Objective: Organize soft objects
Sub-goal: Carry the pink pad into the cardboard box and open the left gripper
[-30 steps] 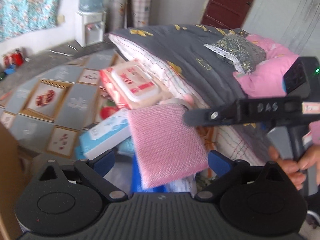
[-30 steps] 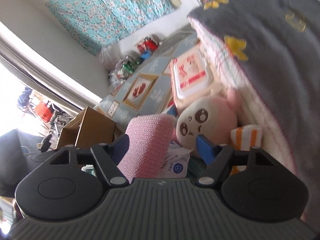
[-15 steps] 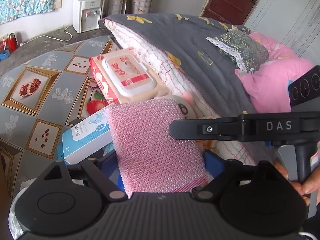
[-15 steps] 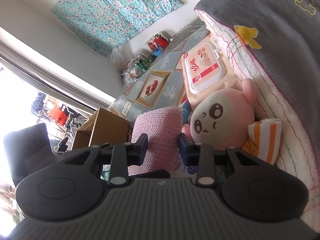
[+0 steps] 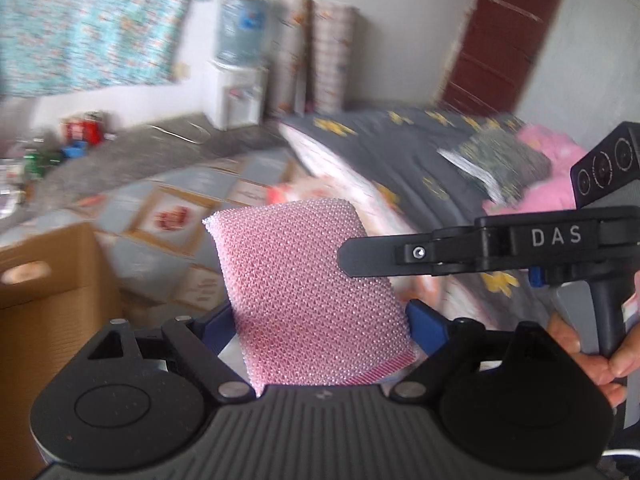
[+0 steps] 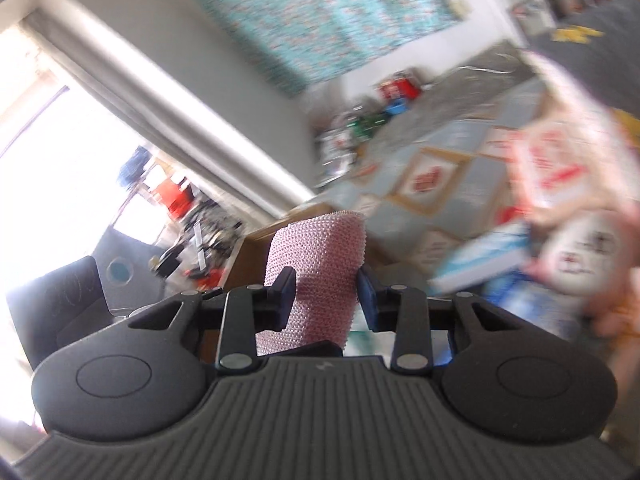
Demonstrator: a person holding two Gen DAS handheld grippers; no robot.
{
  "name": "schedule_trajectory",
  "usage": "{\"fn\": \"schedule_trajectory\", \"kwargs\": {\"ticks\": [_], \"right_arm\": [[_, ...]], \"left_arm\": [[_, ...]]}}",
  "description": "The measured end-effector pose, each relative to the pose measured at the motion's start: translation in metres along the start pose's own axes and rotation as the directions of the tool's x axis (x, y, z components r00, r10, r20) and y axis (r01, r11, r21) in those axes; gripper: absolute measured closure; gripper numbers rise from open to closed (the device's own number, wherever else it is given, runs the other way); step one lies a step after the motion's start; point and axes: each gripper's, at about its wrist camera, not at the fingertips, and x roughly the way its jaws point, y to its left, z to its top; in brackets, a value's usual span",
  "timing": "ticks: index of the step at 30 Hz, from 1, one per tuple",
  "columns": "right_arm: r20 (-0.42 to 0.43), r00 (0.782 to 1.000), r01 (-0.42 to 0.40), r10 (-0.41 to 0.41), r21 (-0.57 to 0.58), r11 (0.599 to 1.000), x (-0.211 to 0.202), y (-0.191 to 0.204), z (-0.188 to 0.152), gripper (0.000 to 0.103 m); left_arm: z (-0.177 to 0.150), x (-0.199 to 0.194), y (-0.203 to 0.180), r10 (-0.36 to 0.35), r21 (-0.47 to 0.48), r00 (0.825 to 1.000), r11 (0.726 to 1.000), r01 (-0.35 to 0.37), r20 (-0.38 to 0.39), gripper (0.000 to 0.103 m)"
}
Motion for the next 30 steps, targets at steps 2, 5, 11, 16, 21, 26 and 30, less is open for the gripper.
{"fn": "schedule_trajectory", "kwargs": {"ticks": [2,5,11,16,21,26,30], "right_arm": [[-0.037,0.999,-0.033,0.031,-0.038,0.999,0.026,0.029,0.003,0.069],[-0.112,0.991,-0.08,0.072,-0.069,0.994,0.073,0.067,0.008,0.069],[-0.251,0.966,-0.09,0.065,-0.088,0.992,0.174,0.101,0.009,0.069],[-0.295,0.956,-0.03,-0.008,-0.123,0.992,0.233,0.096,0.011,0.069],[-0.274,0.954,0.068,-0.125,-0.21,0.975,0.259,0.076,0.019,0.059],[-0.245,0.961,0.075,-0.126,-0.21,0.975,0.239,0.061,0.026,0.059],[-0.207,0.971,0.072,-0.121,-0.232,0.97,0.21,0.059,0.03,0.057]], "left_arm": [[-0.004,-0.023,0.021,0.057,-0.034,0.998,0.998,-0.056,0.023,0.013],[-0.01,-0.046,0.061,0.139,-0.105,0.99,0.985,-0.135,0.035,0.013],[-0.019,-0.049,0.154,0.227,-0.254,0.974,0.941,-0.225,-0.02,0.014],[-0.022,-0.012,0.214,0.216,-0.305,0.973,0.925,-0.229,-0.075,0.014],[-0.04,0.036,0.249,0.176,-0.291,0.971,0.932,-0.217,-0.16,0.014],[-0.058,0.069,0.264,0.16,-0.293,0.953,0.927,-0.235,-0.258,0.014],[-0.077,0.068,0.269,0.158,-0.293,0.948,0.926,-0.239,-0.276,0.014]]}}
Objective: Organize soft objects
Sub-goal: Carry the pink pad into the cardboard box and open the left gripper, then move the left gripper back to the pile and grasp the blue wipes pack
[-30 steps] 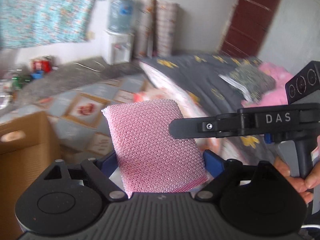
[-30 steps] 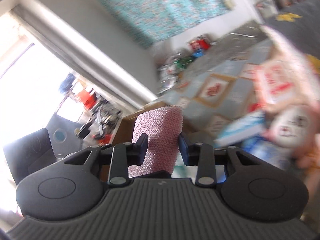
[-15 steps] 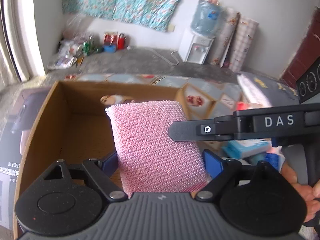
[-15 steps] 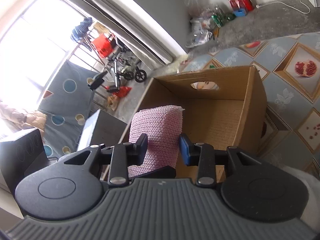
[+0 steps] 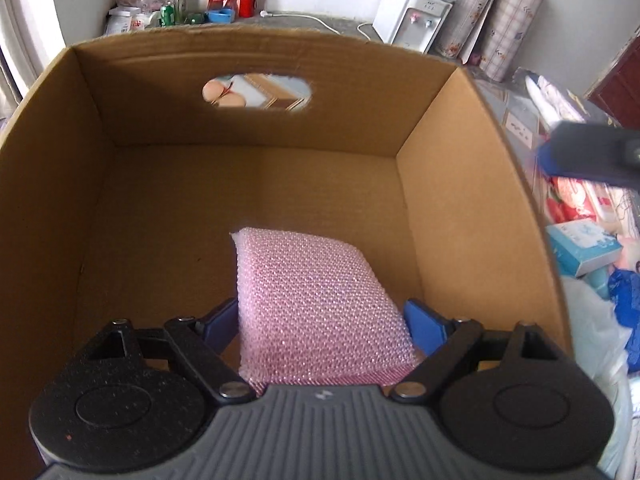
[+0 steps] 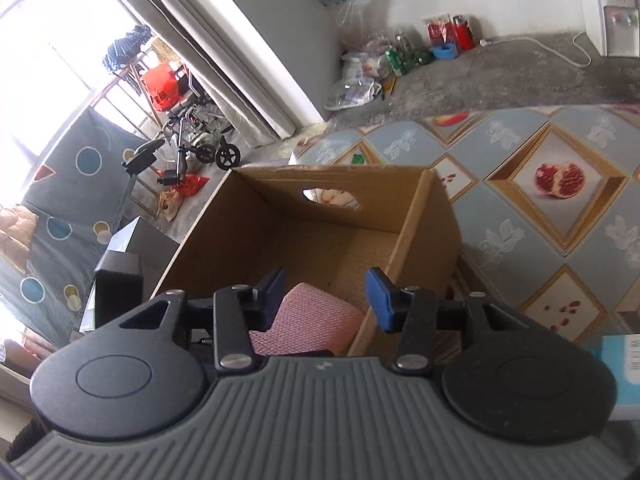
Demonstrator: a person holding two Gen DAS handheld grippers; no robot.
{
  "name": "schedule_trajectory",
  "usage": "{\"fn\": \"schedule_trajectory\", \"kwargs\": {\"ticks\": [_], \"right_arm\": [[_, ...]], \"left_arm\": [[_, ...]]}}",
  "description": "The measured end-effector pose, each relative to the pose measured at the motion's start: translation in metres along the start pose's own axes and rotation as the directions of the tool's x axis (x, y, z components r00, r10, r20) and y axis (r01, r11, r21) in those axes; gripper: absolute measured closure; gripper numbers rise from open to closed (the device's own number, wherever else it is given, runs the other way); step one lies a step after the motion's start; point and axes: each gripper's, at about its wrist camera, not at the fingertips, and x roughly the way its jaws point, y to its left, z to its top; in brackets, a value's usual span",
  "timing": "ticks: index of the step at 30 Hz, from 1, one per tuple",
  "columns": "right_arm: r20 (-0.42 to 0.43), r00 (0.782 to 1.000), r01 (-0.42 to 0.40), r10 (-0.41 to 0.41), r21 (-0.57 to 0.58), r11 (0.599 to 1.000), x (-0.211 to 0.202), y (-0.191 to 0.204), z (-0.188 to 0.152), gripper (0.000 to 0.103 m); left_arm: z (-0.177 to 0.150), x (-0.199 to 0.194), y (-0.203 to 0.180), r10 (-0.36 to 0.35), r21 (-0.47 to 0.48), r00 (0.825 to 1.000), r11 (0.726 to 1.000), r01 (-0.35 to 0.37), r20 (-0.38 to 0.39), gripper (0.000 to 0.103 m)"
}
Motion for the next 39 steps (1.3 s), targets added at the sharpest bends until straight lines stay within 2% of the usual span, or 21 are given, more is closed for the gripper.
{"fn": "schedule_trajectory", "kwargs": {"ticks": [9,11,12,13,16,20,24,26,29,32,34,39], "right_arm": [[0.02,1.0,0.004,-0.004,0.009,1.0,-0.038,-0.016,-0.02,0.054],[0.02,1.0,0.0,0.0,0.014,1.0,-0.042,-0.019,-0.023,0.054],[0.021,1.0,-0.002,0.001,0.019,1.0,-0.042,-0.019,-0.024,0.054],[0.021,1.0,-0.005,0.004,0.024,1.0,-0.042,-0.019,-0.025,0.054],[0.026,1.0,-0.016,0.015,0.04,0.999,-0.045,-0.023,-0.027,0.054],[0.041,0.999,-0.018,0.016,0.045,0.999,-0.051,-0.028,-0.029,0.053],[0.049,0.999,-0.011,0.007,0.072,0.997,-0.058,-0.04,-0.032,0.053],[0.048,0.999,-0.002,-0.002,0.087,0.996,-0.061,-0.046,-0.034,0.053],[0.049,0.999,0.01,-0.015,0.104,0.994,-0.065,-0.055,-0.037,0.052],[0.055,0.998,0.017,-0.024,0.117,0.993,-0.068,-0.062,-0.038,0.05],[0.058,0.998,0.016,-0.023,0.128,0.992,-0.07,-0.067,-0.039,0.048],[0.066,0.998,-0.001,-0.008,0.138,0.99,-0.071,-0.07,-0.043,0.047]], "left_arm": [[-0.019,0.0,-0.006,0.034,0.088,0.994,0.996,-0.025,-0.102,0.009],[-0.023,0.012,-0.01,0.068,0.112,0.985,0.992,-0.051,-0.156,0.01],[-0.026,0.018,-0.013,0.092,0.124,0.979,0.99,-0.07,-0.183,0.016],[-0.027,0.021,-0.017,0.118,0.141,0.976,0.986,-0.093,-0.185,0.016],[-0.026,0.022,-0.029,0.167,0.184,0.973,0.973,-0.137,-0.159,0.02],[-0.015,0.026,-0.035,0.168,0.173,0.975,0.975,-0.142,-0.148,0.021],[0.011,0.033,-0.04,0.148,0.13,0.984,0.982,-0.135,-0.102,0.022],[0.022,0.038,-0.047,0.182,0.135,0.982,0.976,-0.173,-0.056,0.022],[0.037,0.039,-0.048,0.191,0.125,0.982,0.974,-0.19,0.0,0.02],[0.042,0.034,-0.043,0.167,0.076,0.986,0.983,-0.168,0.019,0.016],[0.044,0.029,-0.041,0.169,0.06,0.985,0.984,-0.17,0.026,0.01],[0.046,0.019,-0.035,0.161,0.019,0.986,0.987,-0.162,0.045,0.009]]}}
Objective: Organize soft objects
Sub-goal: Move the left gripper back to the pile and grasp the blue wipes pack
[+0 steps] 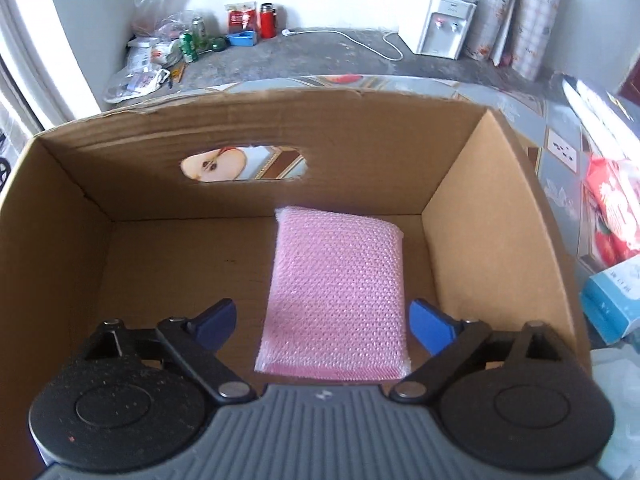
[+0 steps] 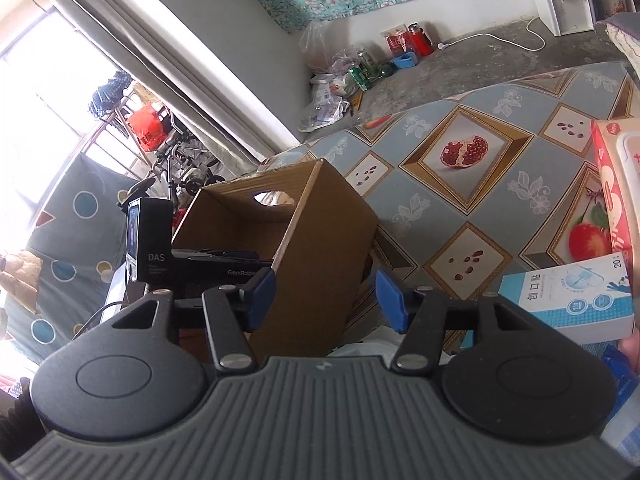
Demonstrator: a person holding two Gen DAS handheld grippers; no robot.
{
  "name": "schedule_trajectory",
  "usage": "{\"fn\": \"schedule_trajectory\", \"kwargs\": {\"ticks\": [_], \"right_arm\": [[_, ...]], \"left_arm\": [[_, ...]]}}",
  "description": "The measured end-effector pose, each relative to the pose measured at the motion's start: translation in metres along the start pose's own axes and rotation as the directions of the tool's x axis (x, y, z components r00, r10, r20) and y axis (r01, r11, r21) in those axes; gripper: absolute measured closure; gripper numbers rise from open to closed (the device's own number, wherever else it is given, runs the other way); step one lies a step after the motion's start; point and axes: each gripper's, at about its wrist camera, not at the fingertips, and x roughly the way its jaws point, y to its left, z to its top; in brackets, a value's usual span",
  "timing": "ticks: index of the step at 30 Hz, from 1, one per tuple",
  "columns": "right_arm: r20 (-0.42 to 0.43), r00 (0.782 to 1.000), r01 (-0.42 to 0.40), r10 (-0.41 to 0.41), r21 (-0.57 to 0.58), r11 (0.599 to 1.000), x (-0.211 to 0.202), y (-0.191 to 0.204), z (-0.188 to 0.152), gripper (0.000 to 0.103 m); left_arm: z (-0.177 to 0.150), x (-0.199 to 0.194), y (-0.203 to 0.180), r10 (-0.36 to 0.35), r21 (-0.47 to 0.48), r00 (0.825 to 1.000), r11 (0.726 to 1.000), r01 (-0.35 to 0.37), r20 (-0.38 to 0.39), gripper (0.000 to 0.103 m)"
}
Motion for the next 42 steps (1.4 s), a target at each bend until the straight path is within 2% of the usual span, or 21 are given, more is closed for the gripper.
{"fn": "schedule_trajectory", "kwargs": {"ticks": [2,3,4,5,9,13,14,17,19,21,25,29,35,40,42], "right_arm": [[0.002,1.0,-0.007,0.007,0.001,1.0,-0.001,0.0,-0.002,0.047],[0.003,1.0,-0.01,0.01,0.002,1.0,-0.002,0.0,-0.004,0.047],[0.004,1.0,-0.013,0.013,0.004,1.0,-0.003,0.0,-0.005,0.047],[0.005,1.0,-0.015,0.015,0.006,1.0,-0.004,0.0,-0.006,0.047],[0.012,1.0,-0.014,0.013,0.019,1.0,-0.01,-0.005,-0.012,0.047],[0.019,1.0,-0.002,0.001,0.03,1.0,-0.017,-0.011,-0.017,0.047],[0.024,1.0,0.002,-0.003,0.032,0.999,-0.02,-0.013,-0.018,0.047],[0.049,0.999,0.02,-0.022,0.044,0.999,-0.031,-0.018,-0.02,0.047],[0.079,0.996,0.033,-0.037,0.047,0.998,-0.044,-0.023,-0.022,0.047],[0.113,0.992,0.047,-0.053,0.052,0.998,-0.059,-0.027,-0.025,0.046],[0.173,0.981,0.071,-0.084,0.076,0.995,-0.092,-0.037,-0.035,0.045],[0.234,0.966,0.088,-0.11,0.1,0.991,-0.128,-0.045,-0.05,0.044],[0.289,0.946,0.104,-0.147,0.16,0.982,-0.177,-0.063,-0.083,0.042],[0.286,0.944,0.092,-0.165,0.251,0.964,-0.196,-0.087,-0.113,0.042],[0.272,0.949,0.072,-0.157,0.3,0.951,-0.197,-0.099,-0.126,0.042]], "left_arm": [[0.001,0.002,0.001,0.013,-0.025,1.0,1.0,-0.013,0.007,0.012],[0.002,0.008,0.001,0.02,-0.045,1.0,0.999,-0.02,0.001,0.018],[0.003,0.01,0.001,0.021,-0.07,1.0,0.997,-0.022,-0.013,0.028],[0.003,0.013,0.003,0.01,-0.096,1.0,0.995,-0.013,-0.028,0.03],[0.007,0.02,0.009,-0.056,-0.178,0.998,0.983,0.051,-0.024,0.036],[0.009,0.027,0.001,-0.078,-0.201,0.997,0.977,0.073,-0.015,0.038],[0.009,0.026,-0.001,-0.065,-0.202,0.998,0.977,0.062,-0.009,0.038],[0.008,0.023,-0.002,-0.044,-0.194,0.999,0.98,0.046,0.013,0.033],[0.005,0.014,-0.001,-0.025,-0.203,0.999,0.979,0.03,0.027,0.021],[0.001,0.001,0.001,-0.023,-0.21,0.998,0.977,0.034,0.057,0.014],[-0.007,-0.033,0.002,-0.016,-0.2,0.992,0.979,0.042,0.129,0.01],[-0.025,-0.081,0.0,-0.017,-0.2,0.972,0.978,0.065,0.234,0.009],[-0.063,-0.161,-0.027,-0.051,-0.134,0.921,0.985,0.11,0.387,0.006],[-0.091,-0.198,-0.078,-0.163,0.012,0.884,0.984,0.176,0.439,0.005],[-0.1,-0.201,-0.106,-0.225,0.072,0.879,0.974,0.215,0.421,0.005]]}}
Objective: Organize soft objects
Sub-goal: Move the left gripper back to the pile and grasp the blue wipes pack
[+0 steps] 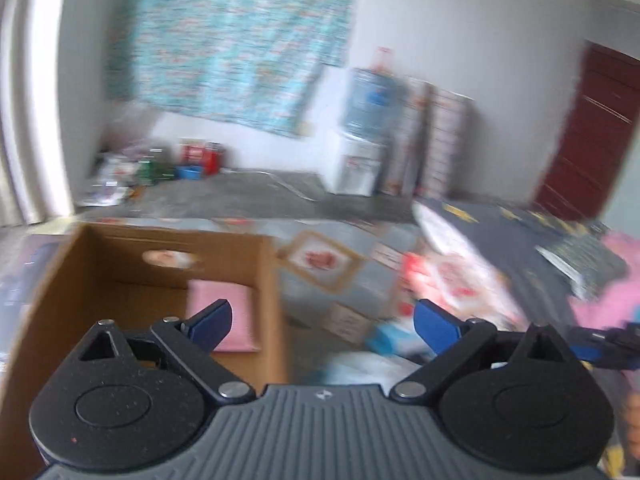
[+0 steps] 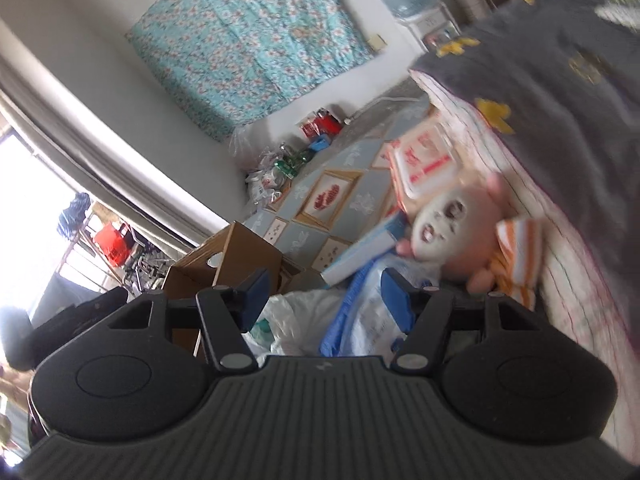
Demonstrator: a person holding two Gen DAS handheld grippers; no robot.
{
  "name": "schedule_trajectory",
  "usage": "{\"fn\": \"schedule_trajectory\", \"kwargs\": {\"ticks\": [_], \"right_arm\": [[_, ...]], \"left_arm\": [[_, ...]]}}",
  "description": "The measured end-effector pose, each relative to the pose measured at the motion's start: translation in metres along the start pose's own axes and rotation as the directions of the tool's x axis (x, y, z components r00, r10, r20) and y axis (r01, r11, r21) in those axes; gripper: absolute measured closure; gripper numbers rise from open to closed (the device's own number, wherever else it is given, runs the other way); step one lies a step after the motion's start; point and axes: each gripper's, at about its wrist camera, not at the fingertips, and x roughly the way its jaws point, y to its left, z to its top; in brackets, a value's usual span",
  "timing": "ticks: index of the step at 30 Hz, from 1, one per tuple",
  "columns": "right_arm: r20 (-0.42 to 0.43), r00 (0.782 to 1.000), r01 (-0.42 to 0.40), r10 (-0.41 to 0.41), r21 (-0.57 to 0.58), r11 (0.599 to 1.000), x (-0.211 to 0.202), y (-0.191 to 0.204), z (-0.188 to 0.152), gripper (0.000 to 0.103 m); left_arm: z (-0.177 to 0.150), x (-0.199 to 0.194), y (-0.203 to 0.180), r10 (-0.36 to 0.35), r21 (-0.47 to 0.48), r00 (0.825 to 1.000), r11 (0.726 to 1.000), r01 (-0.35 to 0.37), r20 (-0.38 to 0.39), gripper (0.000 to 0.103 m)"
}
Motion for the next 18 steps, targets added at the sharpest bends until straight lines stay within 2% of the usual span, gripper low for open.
{"fn": "schedule_trajectory", "kwargs": {"ticks": [4,8,13,16,18], "right_arm": [[-0.023,1.0,-0.001,0.003,0.072,0.997,0.001,-0.021,-0.012,0.043],[0.002,1.0,0.013,-0.013,0.091,0.996,-0.003,-0.035,-0.011,0.045],[0.035,0.999,0.029,-0.033,0.099,0.995,-0.009,-0.049,-0.004,0.044],[0.036,0.999,0.034,-0.038,0.111,0.993,-0.008,-0.057,0.0,0.044],[0.034,0.999,0.034,-0.038,0.121,0.992,-0.006,-0.064,0.002,0.044]], "left_arm": [[-0.018,0.02,-0.059,-0.093,0.138,0.994,0.985,0.101,-0.065,0.006],[-0.038,0.045,-0.118,-0.135,0.322,0.981,0.93,0.175,-0.141,0.012],[-0.061,0.089,-0.175,-0.094,0.512,0.964,0.832,0.214,-0.25,0.023],[-0.068,0.111,-0.2,-0.071,0.574,0.946,0.78,0.25,-0.317,0.026],[-0.073,0.126,-0.213,-0.043,0.601,0.936,0.756,0.26,-0.35,0.025]]}}
